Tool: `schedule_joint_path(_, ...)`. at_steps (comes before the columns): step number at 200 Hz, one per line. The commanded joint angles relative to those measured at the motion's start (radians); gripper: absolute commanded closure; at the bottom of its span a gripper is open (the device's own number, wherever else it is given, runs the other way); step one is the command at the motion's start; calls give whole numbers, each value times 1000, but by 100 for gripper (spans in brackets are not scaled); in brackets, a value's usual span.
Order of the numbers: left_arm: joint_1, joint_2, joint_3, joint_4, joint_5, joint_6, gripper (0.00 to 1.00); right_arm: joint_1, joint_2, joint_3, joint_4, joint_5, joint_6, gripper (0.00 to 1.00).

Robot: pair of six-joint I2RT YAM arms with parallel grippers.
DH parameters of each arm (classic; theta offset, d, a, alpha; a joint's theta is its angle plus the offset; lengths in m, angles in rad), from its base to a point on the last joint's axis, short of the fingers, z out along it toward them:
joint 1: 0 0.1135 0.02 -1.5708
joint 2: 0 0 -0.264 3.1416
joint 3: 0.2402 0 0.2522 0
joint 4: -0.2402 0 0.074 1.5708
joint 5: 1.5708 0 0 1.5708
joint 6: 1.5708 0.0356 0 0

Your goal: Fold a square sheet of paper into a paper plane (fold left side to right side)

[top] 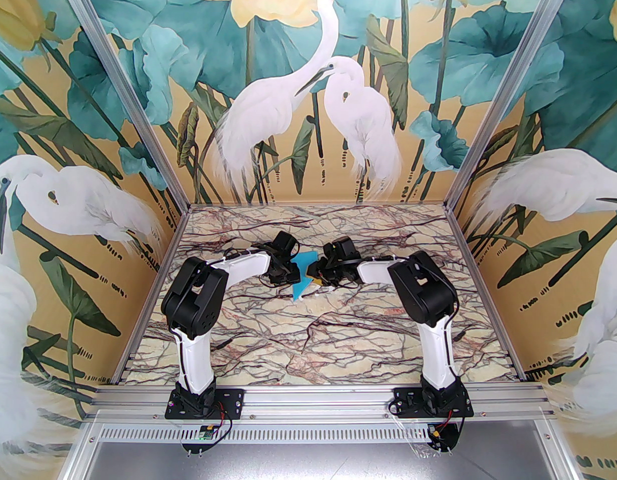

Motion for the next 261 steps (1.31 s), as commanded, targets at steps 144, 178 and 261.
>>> schedule_joint_path(144,-10,-198,-238,330,243,-184,76,43,46,206,-437,188,-149,100)
schedule_joint_path(178,-23,-168,-262,383,294,-204,82,43,56,235,-467,183,-150,100)
schedule_joint_path(261,-54,-124,-298,338,225,-146,84,41,65,253,-477,147,-123,100)
